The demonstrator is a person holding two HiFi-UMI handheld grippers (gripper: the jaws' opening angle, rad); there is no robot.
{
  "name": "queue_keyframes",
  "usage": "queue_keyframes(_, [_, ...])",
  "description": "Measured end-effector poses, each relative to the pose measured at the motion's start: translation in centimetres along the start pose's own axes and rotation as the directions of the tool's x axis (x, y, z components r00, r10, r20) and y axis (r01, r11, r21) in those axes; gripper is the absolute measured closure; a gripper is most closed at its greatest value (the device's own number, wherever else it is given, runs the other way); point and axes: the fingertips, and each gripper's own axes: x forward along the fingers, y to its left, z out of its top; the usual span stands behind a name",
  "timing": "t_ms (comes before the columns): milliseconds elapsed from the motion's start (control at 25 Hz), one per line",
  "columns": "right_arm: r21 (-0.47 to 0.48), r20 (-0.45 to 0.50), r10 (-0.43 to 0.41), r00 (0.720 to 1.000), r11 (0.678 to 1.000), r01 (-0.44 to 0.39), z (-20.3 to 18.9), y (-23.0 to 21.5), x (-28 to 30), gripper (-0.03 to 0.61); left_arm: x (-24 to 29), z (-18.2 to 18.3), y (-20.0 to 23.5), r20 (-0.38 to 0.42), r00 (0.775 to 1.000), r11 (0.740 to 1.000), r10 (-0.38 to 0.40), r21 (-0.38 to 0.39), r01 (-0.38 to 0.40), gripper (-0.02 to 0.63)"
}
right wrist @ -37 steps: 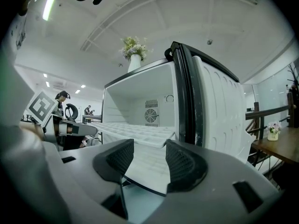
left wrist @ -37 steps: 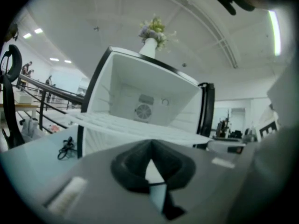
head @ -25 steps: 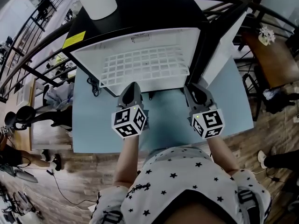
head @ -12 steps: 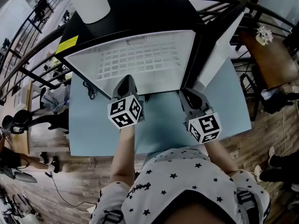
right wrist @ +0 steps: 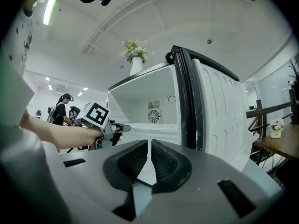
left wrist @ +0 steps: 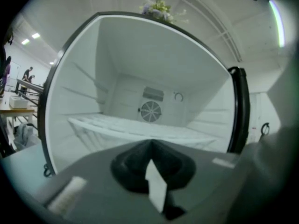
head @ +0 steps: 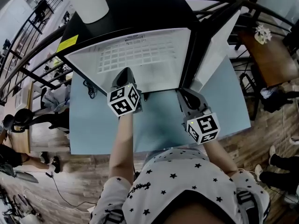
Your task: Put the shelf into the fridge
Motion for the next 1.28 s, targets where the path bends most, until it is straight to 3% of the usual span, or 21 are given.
queue_keyframes(520, [0.001, 0.020, 0.002, 1.000, 1.000, -0.002, 1.2, 4.0, -3.0, 0.543, -4.9, 1.7, -2.6, 0.008, 0.997, 0.997, -0.078, -0.007, 0.078, 0.609])
queue_keyframes(1280, [-0.017, 0.016, -0.002, 1.000, 1.000, 0.002, -0.3, 16.5, -13.9, 0.543, -26.6, -4.9, -4.7, -0.071, 0.984, 0.984, -0.161, -0.093, 0.155, 0.609])
